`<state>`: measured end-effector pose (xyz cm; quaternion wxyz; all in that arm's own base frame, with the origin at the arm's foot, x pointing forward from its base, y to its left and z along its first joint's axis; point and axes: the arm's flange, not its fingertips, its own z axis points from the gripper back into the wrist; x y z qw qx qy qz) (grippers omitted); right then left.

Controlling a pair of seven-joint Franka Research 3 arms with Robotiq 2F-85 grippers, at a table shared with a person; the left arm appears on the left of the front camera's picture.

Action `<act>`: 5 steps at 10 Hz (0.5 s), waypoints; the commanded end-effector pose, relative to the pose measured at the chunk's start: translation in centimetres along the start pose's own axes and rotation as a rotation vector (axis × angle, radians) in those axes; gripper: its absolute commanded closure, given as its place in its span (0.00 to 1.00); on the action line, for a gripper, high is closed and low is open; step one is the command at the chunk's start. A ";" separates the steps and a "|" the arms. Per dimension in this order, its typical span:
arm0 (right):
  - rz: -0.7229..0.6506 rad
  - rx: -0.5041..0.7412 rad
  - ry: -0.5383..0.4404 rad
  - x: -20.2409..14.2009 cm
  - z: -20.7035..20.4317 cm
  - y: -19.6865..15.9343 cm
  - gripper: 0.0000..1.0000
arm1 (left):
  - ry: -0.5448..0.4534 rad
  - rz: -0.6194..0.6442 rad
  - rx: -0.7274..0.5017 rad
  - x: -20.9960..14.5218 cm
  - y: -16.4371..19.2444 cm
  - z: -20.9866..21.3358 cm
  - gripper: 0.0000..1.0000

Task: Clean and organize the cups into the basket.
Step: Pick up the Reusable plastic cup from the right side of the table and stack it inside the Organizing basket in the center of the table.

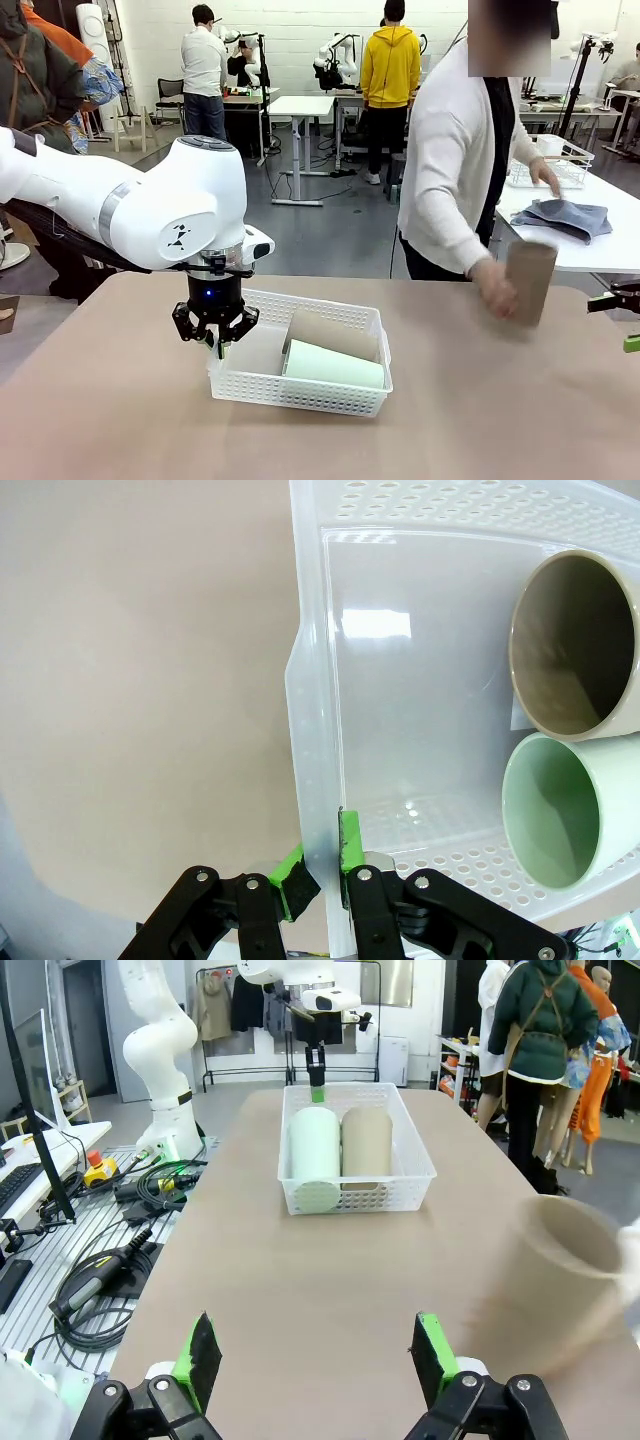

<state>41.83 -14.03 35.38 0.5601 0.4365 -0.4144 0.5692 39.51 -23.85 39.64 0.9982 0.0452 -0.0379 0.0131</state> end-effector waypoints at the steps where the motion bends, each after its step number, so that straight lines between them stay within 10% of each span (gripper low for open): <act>1: 0.002 0.006 0.009 0.2 0.1 0.2 0.00 | -0.007 0.022 0.002 0.0 -0.2 0.2 1.00; 5: 0.002 0.006 0.009 0.2 0.1 0.2 0.00 | -0.007 0.022 0.002 0.0 -0.2 0.2 1.00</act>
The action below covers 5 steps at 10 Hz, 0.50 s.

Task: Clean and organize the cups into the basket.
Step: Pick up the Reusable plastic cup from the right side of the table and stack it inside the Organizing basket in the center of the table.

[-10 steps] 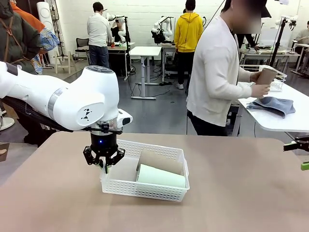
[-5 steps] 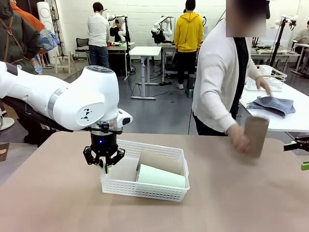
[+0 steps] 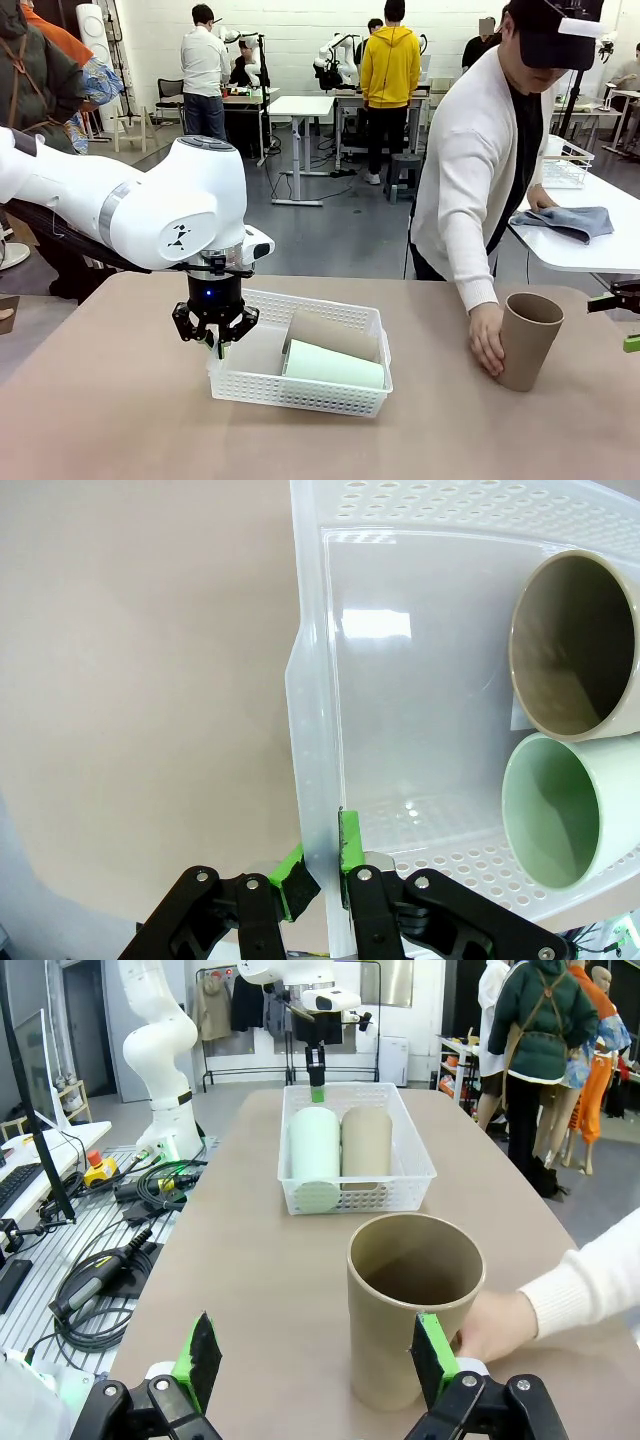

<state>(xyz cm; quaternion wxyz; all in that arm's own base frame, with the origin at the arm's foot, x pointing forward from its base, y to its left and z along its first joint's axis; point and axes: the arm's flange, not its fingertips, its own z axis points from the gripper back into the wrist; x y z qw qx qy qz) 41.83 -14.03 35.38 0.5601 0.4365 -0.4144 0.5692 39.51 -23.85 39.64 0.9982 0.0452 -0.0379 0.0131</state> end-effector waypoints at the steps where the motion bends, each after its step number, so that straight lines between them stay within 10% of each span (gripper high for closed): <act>1: 0.000 0.000 0.000 0.0 0.0 0.0 0.00 | -0.007 0.022 0.002 0.0 -0.2 0.2 1.00; 5: -0.032 0.074 0.008 -5.6 -2.0 -2.2 0.00 | -0.007 0.022 0.002 0.0 -0.2 0.2 1.00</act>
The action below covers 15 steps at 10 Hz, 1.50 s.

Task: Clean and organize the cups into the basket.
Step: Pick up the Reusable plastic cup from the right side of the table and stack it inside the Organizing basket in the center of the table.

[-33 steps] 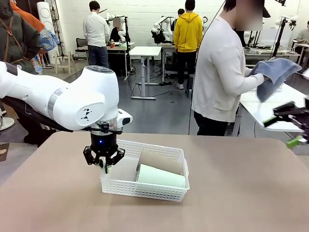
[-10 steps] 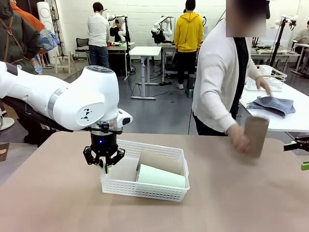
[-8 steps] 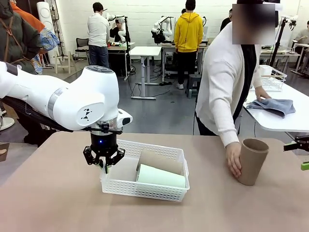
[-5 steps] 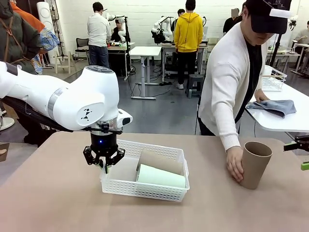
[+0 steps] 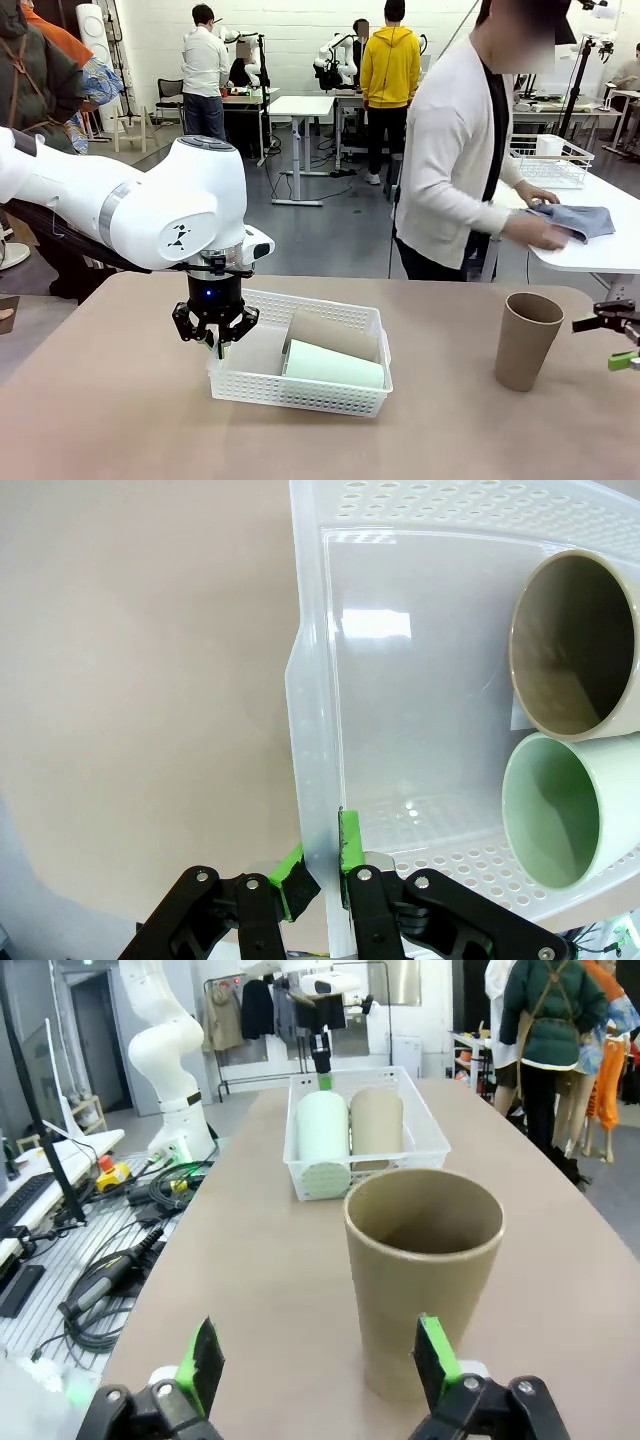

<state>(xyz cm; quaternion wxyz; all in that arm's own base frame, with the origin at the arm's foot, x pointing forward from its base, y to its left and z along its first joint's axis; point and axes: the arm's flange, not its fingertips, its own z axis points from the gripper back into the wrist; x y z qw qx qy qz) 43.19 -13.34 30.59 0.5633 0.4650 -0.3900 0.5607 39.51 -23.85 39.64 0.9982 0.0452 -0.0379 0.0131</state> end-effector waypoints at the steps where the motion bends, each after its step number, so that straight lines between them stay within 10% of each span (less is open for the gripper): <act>1: 0.031 0.030 0.020 -2.4 -0.5 -1.2 0.00 | -0.007 0.022 0.002 0.0 -0.2 0.2 1.00; 15: -0.057 0.109 0.008 -4.6 -7.4 -9.0 0.00 | -0.007 0.022 0.002 0.0 -0.2 0.2 1.00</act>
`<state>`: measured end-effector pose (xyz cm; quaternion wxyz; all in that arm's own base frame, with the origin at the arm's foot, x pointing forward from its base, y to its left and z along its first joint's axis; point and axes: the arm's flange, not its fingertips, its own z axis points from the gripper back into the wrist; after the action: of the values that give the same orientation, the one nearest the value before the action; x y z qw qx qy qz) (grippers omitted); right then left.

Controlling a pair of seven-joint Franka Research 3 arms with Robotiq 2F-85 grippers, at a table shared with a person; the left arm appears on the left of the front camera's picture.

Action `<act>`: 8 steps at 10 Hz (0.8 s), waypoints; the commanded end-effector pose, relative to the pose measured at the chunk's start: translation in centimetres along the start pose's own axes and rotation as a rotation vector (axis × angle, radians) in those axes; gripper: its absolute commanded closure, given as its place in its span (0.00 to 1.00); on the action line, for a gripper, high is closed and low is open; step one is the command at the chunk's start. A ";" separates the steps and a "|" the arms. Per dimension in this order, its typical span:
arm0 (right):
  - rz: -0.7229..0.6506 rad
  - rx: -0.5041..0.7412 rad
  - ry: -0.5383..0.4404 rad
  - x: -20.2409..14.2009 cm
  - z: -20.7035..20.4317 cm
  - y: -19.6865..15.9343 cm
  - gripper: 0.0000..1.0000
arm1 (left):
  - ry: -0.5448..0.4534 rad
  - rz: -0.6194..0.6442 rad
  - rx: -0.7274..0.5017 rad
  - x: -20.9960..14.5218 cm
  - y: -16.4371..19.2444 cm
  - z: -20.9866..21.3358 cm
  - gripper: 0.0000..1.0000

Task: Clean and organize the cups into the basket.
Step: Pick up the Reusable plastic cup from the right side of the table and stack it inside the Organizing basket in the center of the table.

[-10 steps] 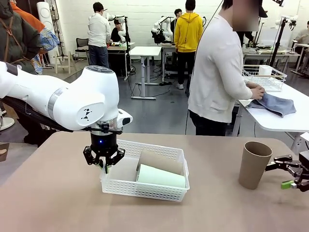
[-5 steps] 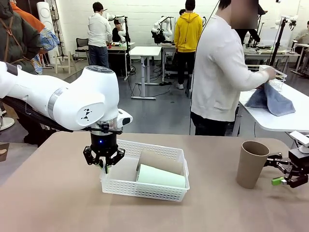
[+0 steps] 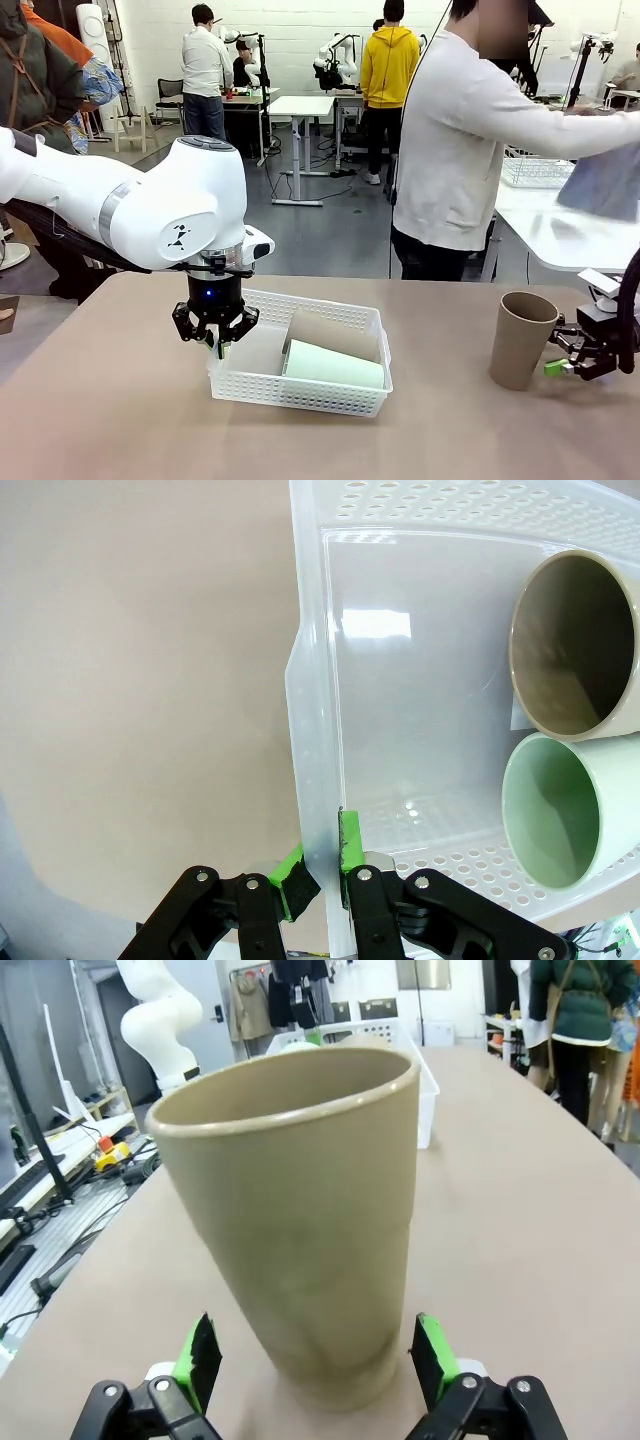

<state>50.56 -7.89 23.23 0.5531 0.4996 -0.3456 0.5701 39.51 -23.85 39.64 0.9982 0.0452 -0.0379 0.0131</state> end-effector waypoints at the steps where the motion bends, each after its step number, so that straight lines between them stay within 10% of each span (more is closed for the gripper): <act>1: -0.010 0.017 0.000 0.7 -1.3 -0.8 0.00 | -0.007 0.022 0.002 0.0 -0.2 0.2 1.00; 6: 0.025 0.067 0.031 1.4 -4.0 -1.0 0.00 | -0.007 0.022 0.002 0.0 -0.2 0.2 1.00; 7: 0.041 0.080 0.030 1.4 -4.1 -0.9 0.59 | -0.007 0.022 0.002 0.0 -0.2 0.2 1.00; 8: 0.045 0.082 0.027 1.5 -4.0 -0.9 0.59 | -0.007 0.022 0.002 0.0 -0.2 0.2 1.00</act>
<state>51.10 -3.57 23.26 0.5274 0.5132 -0.3262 0.5934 39.51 -23.85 39.64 0.9982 0.0452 -0.0379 0.0131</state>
